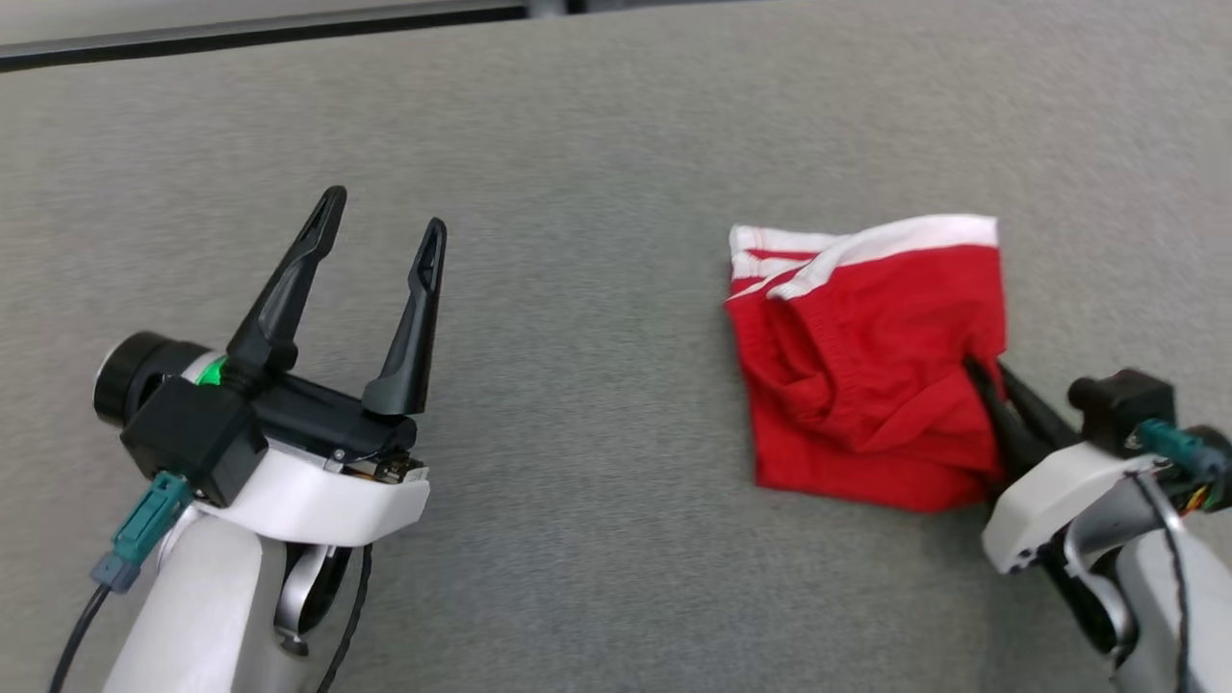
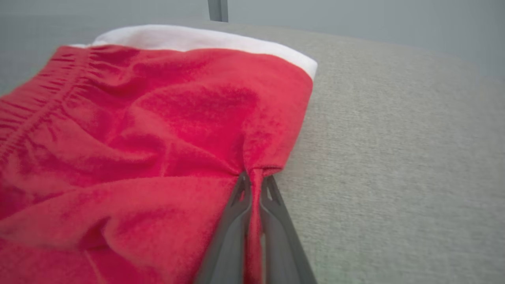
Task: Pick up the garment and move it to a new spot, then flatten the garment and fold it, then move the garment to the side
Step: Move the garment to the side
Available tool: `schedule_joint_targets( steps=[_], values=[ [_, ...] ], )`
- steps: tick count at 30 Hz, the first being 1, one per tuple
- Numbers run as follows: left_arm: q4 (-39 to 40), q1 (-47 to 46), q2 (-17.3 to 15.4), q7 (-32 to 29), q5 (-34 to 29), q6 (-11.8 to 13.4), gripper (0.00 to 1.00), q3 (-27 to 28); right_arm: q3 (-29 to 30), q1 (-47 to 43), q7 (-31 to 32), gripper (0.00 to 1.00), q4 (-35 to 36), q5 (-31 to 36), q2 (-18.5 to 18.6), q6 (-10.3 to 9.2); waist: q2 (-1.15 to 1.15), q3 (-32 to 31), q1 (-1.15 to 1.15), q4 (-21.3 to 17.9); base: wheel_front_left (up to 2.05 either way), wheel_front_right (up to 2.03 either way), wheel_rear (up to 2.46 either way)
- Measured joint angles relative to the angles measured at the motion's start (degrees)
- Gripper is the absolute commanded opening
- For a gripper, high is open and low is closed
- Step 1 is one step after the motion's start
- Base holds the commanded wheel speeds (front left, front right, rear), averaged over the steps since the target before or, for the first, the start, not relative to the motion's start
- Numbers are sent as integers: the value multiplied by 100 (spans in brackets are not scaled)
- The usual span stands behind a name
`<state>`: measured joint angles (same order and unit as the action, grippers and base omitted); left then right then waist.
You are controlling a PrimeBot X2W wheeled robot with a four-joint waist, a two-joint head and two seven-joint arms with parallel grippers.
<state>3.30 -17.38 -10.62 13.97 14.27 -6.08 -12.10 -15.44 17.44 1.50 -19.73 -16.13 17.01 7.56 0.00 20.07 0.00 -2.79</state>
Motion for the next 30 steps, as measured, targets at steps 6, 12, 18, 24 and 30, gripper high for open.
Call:
schedule_joint_targets(
  steps=[6, 12, 18, 24, 30],
  values=[
    [354, -309, -160, -248, -31, -51, 100, -241, 296, 566, -105, 0, -254, -92, 616, 0, 0, 463, 0, -588, 0, 0, 0],
    [550, -743, -313, -389, -41, -92, 100, -517, 680, 1258, -145, 0, -700, -36, 1323, -1, 0, 1063, 0, -858, 0, 0, 0],
    [656, -1072, -383, -388, -4, -99, 100, -683, 790, 1922, -204, 0, -1141, -71, 1790, 0, 0, 1539, 0, -884, 0, 0, 0],
    [650, -1166, -438, -360, 43, -100, 100, -747, 1096, 2383, -172, 50, -1767, 29, 1817, 0, 0, 1793, 0, -807, 0, 0, 0],
    [531, -1181, -463, -276, 97, -96, 100, -743, 1572, 2520, -593, 100, -2209, 254, 1613, 0, 0, 1758, 0, -784, 0, 0, 0]
  ],
)
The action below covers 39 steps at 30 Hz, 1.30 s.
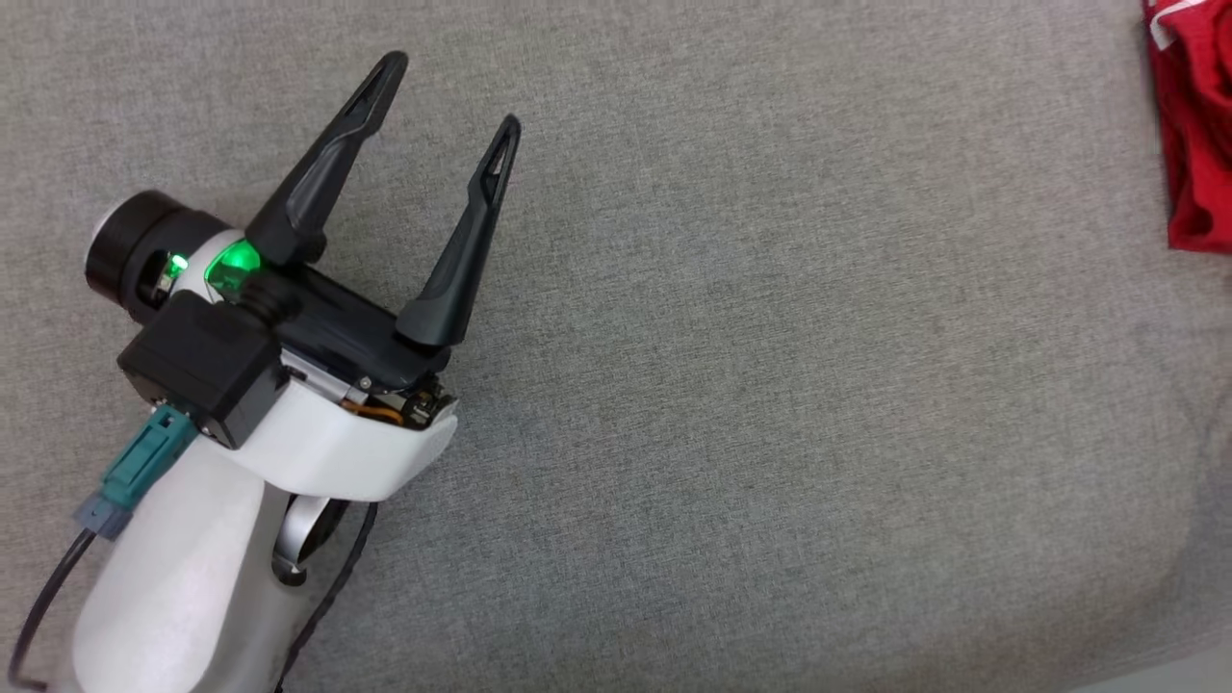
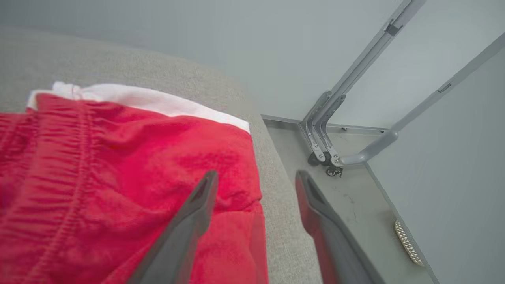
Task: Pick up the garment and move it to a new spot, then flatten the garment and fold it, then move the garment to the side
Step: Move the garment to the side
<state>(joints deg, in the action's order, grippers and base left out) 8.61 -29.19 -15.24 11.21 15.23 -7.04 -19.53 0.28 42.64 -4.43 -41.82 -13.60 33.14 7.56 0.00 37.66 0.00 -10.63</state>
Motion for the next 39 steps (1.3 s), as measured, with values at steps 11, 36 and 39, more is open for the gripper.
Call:
schedule_joint_targets(
  steps=[11, 36, 39],
  values=[
    [-270, 634, 20, 177, 259, 286, 100, 276, 337, -1037, -995, 100, 843, -33, -909, -1, 0, -658, 0, -63, 0, 0, 0],
    [-1169, 1796, 402, 378, 749, 782, 100, 1131, -110, -3570, -593, 100, 4159, 182, -2440, -7, 0, -2062, 0, 1293, 0, 0, 0],
    [-1267, 1961, 433, 378, 747, 750, 100, 1158, -75, -3773, -464, 100, 4255, 189, -2484, -7, 0, -2301, 0, 1442, 0, 0, 0]
  ],
)
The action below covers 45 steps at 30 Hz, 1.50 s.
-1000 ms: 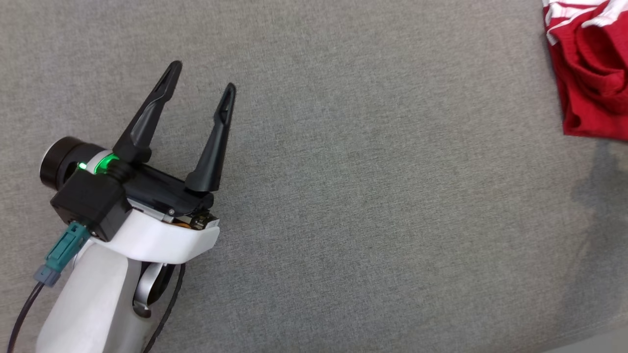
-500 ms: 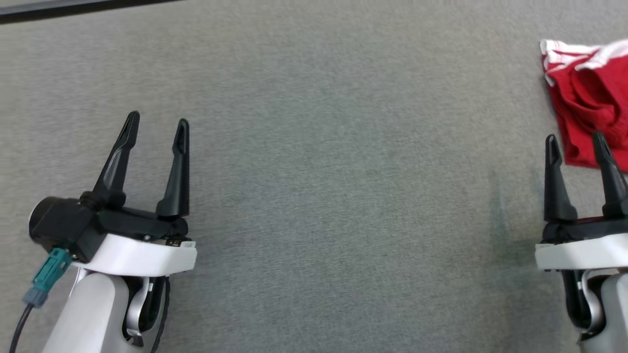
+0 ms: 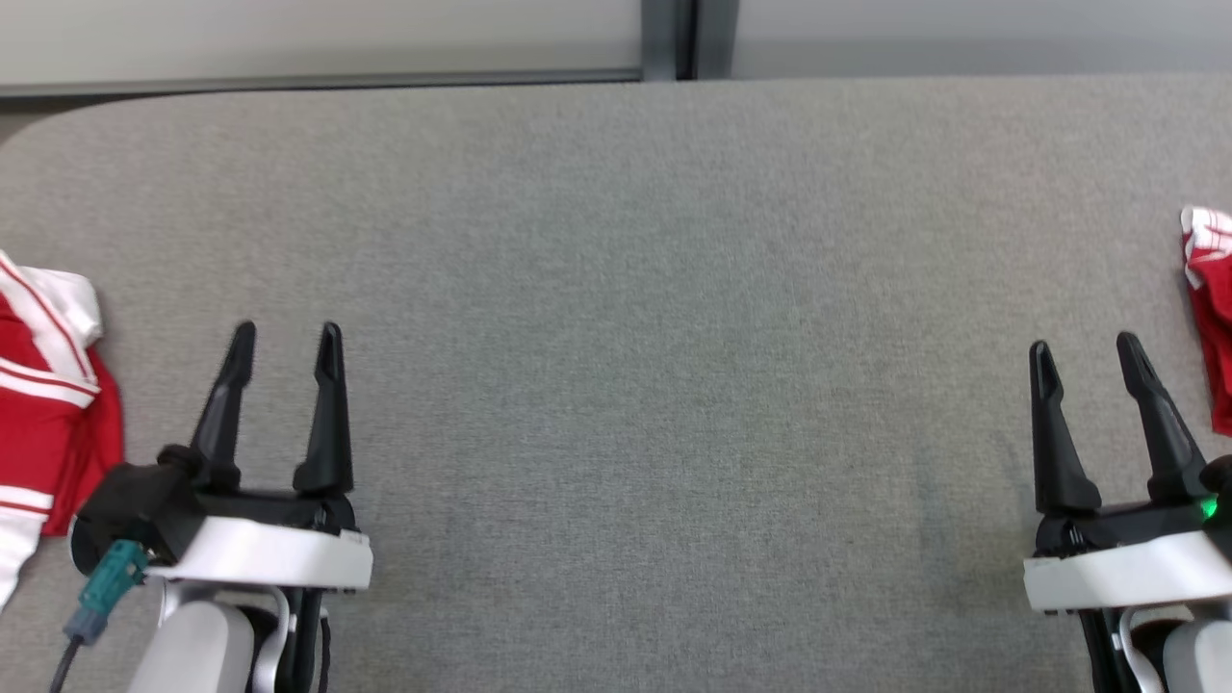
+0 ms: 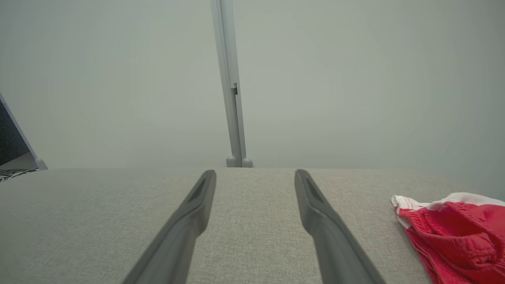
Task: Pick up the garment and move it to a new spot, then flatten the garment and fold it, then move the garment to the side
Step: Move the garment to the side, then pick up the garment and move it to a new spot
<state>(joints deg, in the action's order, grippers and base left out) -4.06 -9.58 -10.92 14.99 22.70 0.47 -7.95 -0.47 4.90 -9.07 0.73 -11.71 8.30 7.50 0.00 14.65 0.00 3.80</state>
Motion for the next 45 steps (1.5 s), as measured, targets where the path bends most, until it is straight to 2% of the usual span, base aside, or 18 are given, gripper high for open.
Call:
schedule_joint_targets(
  steps=[10, 21, 45],
  values=[
    [-252, 693, -15, 1, -51, -116, 100, -11, 9, -731, 313, 100, 169, -51, -38, 0, 0, -878, 0, 128, 0, 0, 0],
    [-360, 1168, -105, -63, -112, -88, 100, -103, 69, -1369, 509, 100, 356, -130, -18, 0, 0, -1593, 0, 76, 0, 0, 0],
    [-465, 1173, -164, -136, -83, 11, 100, -181, 164, -1525, 632, 100, 546, -136, -24, 0, 0, -1654, 0, 106, 0, 0, 0]
  ],
)
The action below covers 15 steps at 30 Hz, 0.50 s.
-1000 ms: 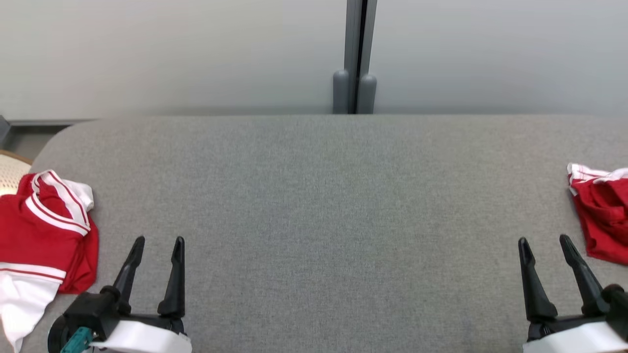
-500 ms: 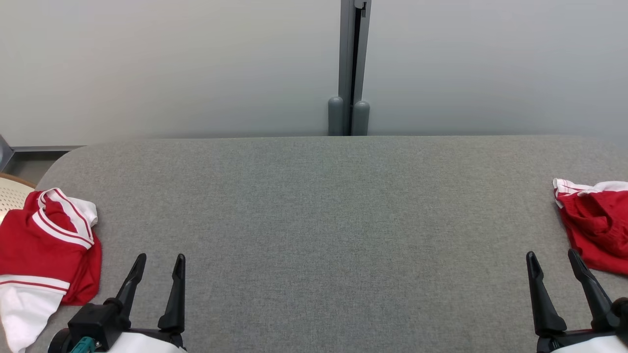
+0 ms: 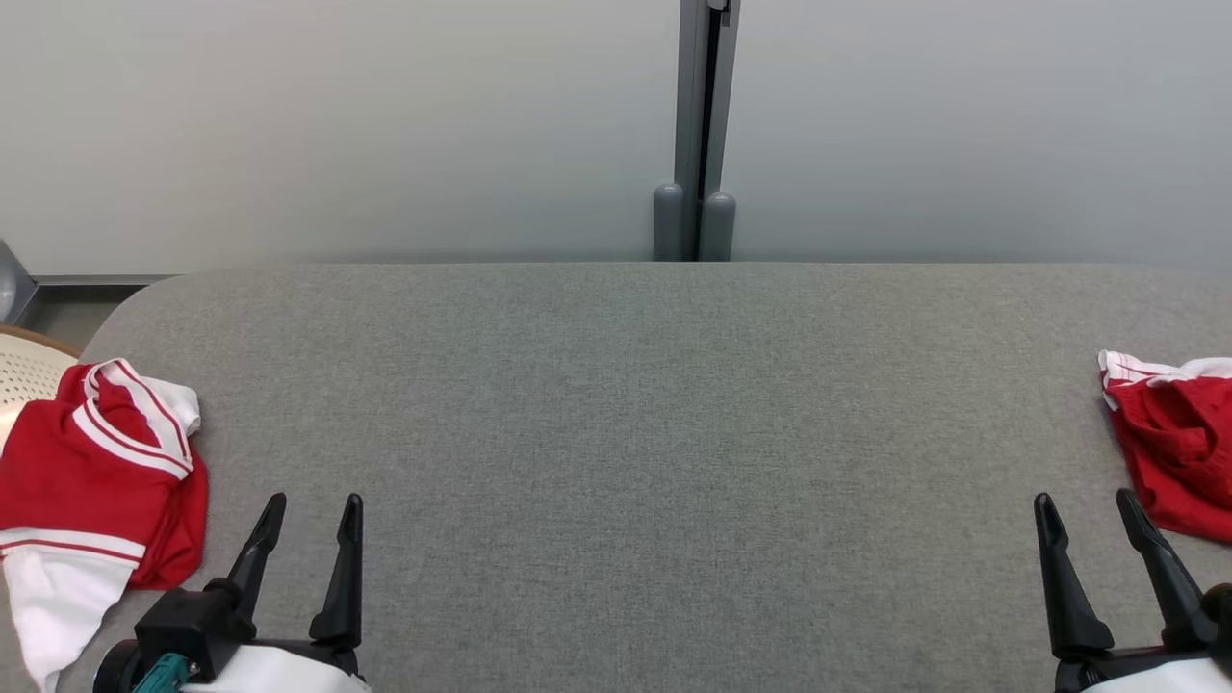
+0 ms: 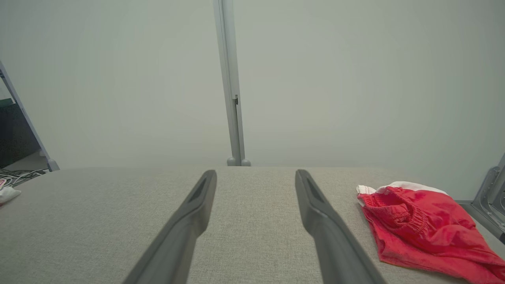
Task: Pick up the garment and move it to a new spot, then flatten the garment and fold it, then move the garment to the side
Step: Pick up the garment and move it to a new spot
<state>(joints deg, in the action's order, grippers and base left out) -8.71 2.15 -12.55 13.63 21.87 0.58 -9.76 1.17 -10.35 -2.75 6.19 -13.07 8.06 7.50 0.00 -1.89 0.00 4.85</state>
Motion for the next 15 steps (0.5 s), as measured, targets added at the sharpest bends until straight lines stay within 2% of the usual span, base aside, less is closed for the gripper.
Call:
schedule_joint_targets(
  steps=[7, 15],
  values=[
    [-47, -147, 4, -1, 85, -2, 100, 7, 88, -21, -26, 100, 19, 69, -70, 0, 0, 25, 0, 362, 0, 0, 0],
    [-119, -287, 16, 56, 126, -19, 100, 78, -11, -15, 49, 100, 188, 125, -109, -1, 0, 28, 0, 1189, 0, 0, 0]
  ],
)
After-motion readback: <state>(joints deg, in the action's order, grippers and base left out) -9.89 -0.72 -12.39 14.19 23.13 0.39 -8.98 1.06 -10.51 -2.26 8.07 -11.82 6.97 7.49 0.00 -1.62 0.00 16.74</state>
